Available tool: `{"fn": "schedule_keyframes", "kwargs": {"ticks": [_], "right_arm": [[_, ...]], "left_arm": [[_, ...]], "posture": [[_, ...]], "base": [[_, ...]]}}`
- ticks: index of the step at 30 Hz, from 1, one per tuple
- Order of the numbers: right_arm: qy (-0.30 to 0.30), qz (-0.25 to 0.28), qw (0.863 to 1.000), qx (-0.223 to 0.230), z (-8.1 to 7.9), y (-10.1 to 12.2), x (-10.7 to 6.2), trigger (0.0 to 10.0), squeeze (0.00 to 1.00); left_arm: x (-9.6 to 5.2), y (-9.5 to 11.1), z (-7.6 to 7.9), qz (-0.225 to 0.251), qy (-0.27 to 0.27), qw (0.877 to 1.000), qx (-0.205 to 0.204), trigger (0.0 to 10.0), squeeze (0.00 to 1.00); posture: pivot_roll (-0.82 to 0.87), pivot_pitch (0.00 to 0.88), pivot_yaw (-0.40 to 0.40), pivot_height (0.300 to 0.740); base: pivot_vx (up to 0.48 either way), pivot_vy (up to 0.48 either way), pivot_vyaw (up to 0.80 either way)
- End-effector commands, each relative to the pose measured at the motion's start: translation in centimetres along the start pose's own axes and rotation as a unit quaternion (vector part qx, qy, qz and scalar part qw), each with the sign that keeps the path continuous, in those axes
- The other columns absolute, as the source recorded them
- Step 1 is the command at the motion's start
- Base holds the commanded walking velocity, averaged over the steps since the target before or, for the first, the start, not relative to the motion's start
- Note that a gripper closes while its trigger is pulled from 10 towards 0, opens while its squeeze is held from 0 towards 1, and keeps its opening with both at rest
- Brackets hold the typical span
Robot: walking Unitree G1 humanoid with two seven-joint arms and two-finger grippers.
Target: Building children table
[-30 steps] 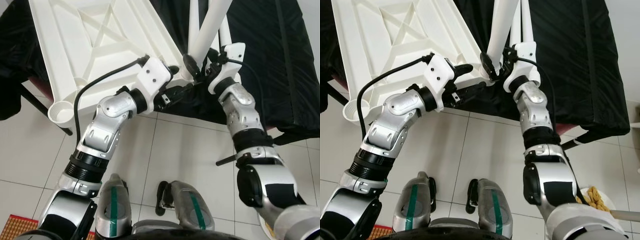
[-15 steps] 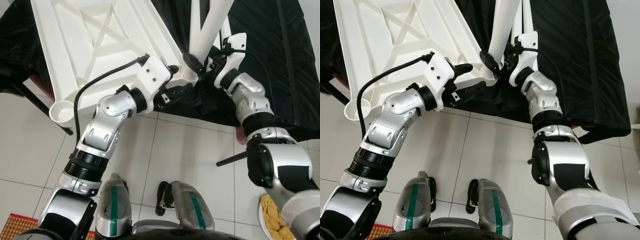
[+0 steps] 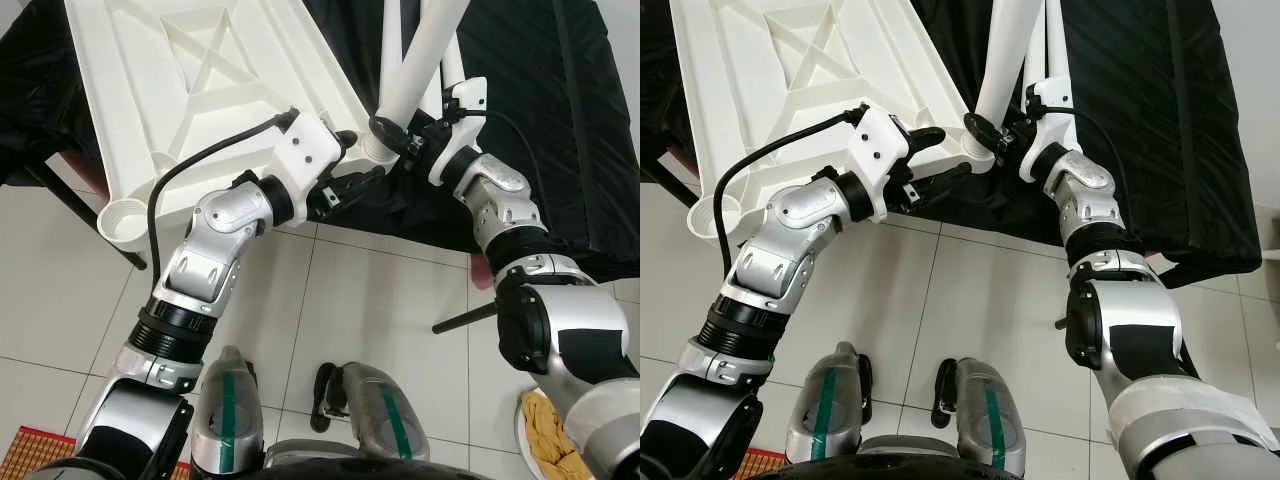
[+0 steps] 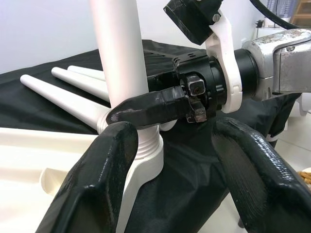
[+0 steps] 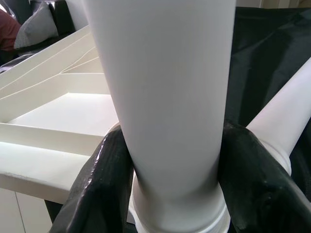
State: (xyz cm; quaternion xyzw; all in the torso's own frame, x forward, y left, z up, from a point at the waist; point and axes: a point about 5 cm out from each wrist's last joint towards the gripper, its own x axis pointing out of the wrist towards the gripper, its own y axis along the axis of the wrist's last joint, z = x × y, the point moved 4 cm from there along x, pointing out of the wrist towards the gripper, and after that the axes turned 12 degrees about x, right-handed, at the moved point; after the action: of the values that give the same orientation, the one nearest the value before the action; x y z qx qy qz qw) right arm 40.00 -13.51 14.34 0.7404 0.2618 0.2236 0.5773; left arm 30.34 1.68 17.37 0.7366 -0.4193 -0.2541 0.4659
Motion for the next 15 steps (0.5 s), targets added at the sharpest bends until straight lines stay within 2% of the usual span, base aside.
{"fn": "schedule_keyframes", "kwargs": {"ticks": [1, 6, 7, 8, 9, 15], "right_arm": [[0.01, -0.002, 1.0, 0.013, -0.03, -0.53, -0.37, 0.0, 0.0], [0.014, 0.001, 1.0, 0.015, -0.08, -0.73, -0.58, 0.0, 0.0], [0.016, 0.001, 1.0, 0.016, -0.16, -0.85, -0.64, 1.0, 0.0], [0.017, 0.001, 1.0, 0.017, -0.22, -0.92, -0.68, 1.0, 0.0], [0.015, -0.001, 1.0, 0.015, -0.24, -1.02, -0.68, 10.0, 0.0], [0.012, 0.017, 1.0, 0.02, -0.79, -1.18, -0.63, 10.0, 0.0]], "left_arm": [[0.21, -0.05, 0.21, -0.002, 0.001, 1.0, 0.002, 10.0, 0.0], [0.2, -0.04, 0.36, -0.001, -0.002, 1.0, 0.001, 10.0, 0.0], [0.2, -0.05, 0.41, -0.001, -0.003, 1.0, 0.001, 10.0, 0.0], [0.19, -0.06, 0.43, -0.001, -0.003, 1.0, 0.001, 10.0, 0.0], [0.19, -0.07, 0.44, -0.001, -0.003, 1.0, 0.001, 10.0, 0.0], [0.19, -0.11, 0.65, -0.001, -0.004, 1.0, -0.001, 10.0, 0.0]], "posture": [[0.05, 0.0, -0.066, 0.74], [0.05, 0.0, -0.068, 0.74], [0.05, 0.0, -0.069, 0.74], [0.05, 0.0, -0.069, 0.74], [0.05, 0.0, -0.07, 0.74], [0.05, 0.0, -0.072, 0.74]], "base": [[0.0, 0.0, 0.0], [0.0, 0.0, 0.0], [0.0, 0.0, 0.0], [0.0, 0.0, 0.0], [0.0, 0.0, 0.0], [0.0, 0.0, 0.0]]}}
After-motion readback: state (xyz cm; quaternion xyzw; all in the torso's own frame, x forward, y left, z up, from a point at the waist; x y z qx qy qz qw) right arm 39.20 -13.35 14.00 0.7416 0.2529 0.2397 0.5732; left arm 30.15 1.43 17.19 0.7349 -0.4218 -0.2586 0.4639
